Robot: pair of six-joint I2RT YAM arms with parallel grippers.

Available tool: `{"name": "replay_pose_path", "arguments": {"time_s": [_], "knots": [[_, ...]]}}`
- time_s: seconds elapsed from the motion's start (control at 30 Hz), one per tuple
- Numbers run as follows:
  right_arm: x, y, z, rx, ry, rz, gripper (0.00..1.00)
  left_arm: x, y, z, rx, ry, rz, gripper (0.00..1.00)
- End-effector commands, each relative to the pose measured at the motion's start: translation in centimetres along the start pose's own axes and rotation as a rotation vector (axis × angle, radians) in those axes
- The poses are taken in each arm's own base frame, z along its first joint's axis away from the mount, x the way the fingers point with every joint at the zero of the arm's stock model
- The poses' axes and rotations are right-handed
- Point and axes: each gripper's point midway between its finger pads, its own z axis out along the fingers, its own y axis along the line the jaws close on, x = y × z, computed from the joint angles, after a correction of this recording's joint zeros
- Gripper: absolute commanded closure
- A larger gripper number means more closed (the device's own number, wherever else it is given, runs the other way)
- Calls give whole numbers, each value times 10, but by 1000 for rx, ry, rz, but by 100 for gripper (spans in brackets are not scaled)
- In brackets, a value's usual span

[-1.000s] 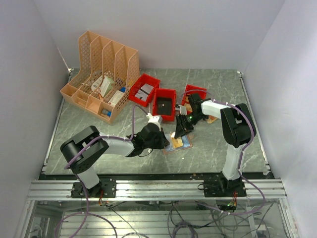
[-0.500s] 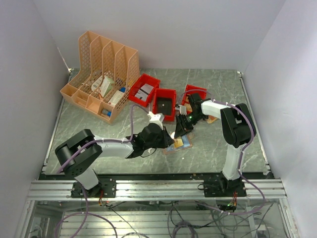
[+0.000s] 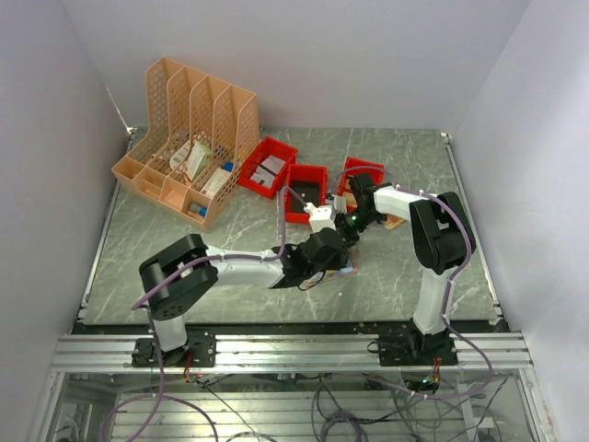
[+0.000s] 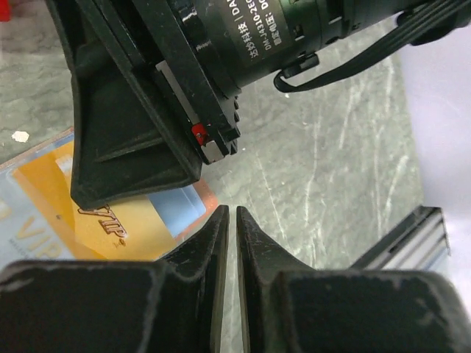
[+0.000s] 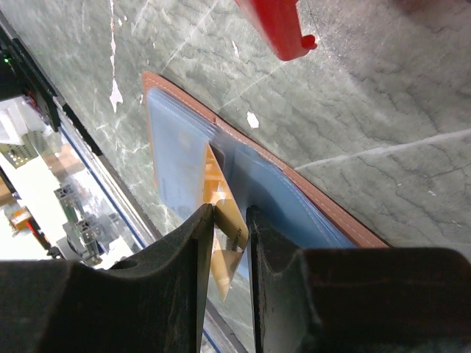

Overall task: Put the credit cards into the card holder
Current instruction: Insert the credit card into the card holder.

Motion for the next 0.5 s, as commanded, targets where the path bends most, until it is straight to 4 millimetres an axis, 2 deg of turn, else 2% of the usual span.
{"name": "replay_pose_path", "arguments": {"time_s": [0.0, 0.23, 0.47], "knots": [[2, -8, 7, 18, 12, -18, 75, 4, 20, 13, -173, -41, 48, 80], [2, -8, 7, 20, 13, -18, 75, 11, 31, 33, -280, -44, 84, 79], [5, -13, 12, 17, 31, 0, 75, 7, 38, 40, -326, -78, 90, 79]]}}
